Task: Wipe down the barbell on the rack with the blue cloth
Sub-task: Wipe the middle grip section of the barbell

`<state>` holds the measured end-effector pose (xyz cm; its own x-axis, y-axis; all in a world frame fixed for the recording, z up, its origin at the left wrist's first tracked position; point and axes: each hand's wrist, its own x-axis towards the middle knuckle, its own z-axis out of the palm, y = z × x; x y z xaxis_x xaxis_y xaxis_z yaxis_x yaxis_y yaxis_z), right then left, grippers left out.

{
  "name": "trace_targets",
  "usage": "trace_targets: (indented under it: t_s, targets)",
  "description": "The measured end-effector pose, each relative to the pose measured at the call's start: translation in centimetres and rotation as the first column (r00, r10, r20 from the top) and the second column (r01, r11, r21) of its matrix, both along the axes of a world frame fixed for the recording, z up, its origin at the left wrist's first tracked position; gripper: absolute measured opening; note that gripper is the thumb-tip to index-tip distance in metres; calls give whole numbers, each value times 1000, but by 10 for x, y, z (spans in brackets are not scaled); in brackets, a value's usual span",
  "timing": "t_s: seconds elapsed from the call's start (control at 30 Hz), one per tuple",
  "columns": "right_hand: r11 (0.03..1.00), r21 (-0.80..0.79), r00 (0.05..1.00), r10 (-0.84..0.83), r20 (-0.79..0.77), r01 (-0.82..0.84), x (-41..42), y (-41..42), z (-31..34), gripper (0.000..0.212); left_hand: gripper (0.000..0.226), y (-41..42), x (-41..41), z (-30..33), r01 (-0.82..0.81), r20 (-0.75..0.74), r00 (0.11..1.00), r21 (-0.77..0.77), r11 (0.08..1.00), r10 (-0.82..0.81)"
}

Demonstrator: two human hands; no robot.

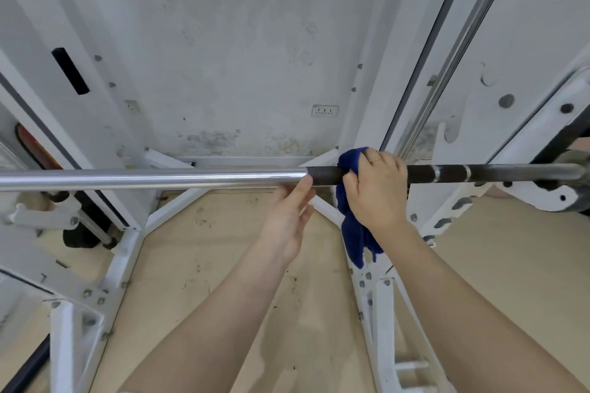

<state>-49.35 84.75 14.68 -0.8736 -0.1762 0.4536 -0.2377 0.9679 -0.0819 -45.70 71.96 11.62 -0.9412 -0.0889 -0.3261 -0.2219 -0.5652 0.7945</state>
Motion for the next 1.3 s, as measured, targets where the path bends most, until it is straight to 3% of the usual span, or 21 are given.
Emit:
trace_targets:
  t_s: [0.07,0.13,0.2,0.27,0.4,0.47,0.57,0.67,0.77,0.83,0.9,1.0,1.1,1.2,1.3]
  targets:
    - [997,12,997,75,-21,-75,2,-13,3,42,14,-1,1,-2,-17,-10,1000,1,1000,17]
    - [984,45,984,175,-39,-173,4,-30,6,38,29,-1,-1,-4,0,-14,1000,17,1000,0]
    - [966,92,969,245,-38,-241,9,-48,6,38,29,-1,-3,-5,-12,-26,1000,95,995,14]
    - [960,105,964,265,-21,-261,11,-56,9,41,21,-2,-3,-7,0,-6,1000,125,992,1]
    - [942,205,957,235,172,-268,-5,-50,26,34,20,-6,1,-3,48,-55,997,37,998,-46]
    - [950,196,960,208,189,-244,-1,-49,24,37,18,-6,2,-1,30,-39,999,2,1000,-30]
    - [979,165,993,120,9,-119,15,-48,-1,42,36,-12,0,-3,46,27,999,-102,994,-43]
    - [984,118,980,150,-127,-135,16,-40,-20,40,64,-22,-2,0,66,23,998,-161,985,-64]
    - [986,108,987,136,-84,-127,7,-47,-4,35,35,-26,1,8,118,44,993,-144,983,-113]
    - [957,276,995,97,-28,-86,-2,-53,10,19,21,-27,2,13,189,54,982,-118,975,-183]
    - [948,309,995,58,79,-79,-8,-54,25,22,30,-28,2,15,213,64,976,-113,970,-207]
    - [986,151,983,49,176,-76,-19,-57,27,47,45,-29,1,18,202,128,973,-96,975,-190]
    - [984,161,996,61,70,-71,-2,-53,14,46,47,-26,5,18,186,155,973,-84,979,-172]
    - [991,105,995,83,-49,-78,16,-36,-18,41,27,-26,6,24,216,165,966,-98,971,-198]
    - [987,139,995,86,-60,-77,17,-32,-30,43,26,-30,6,26,229,161,964,-111,967,-210]
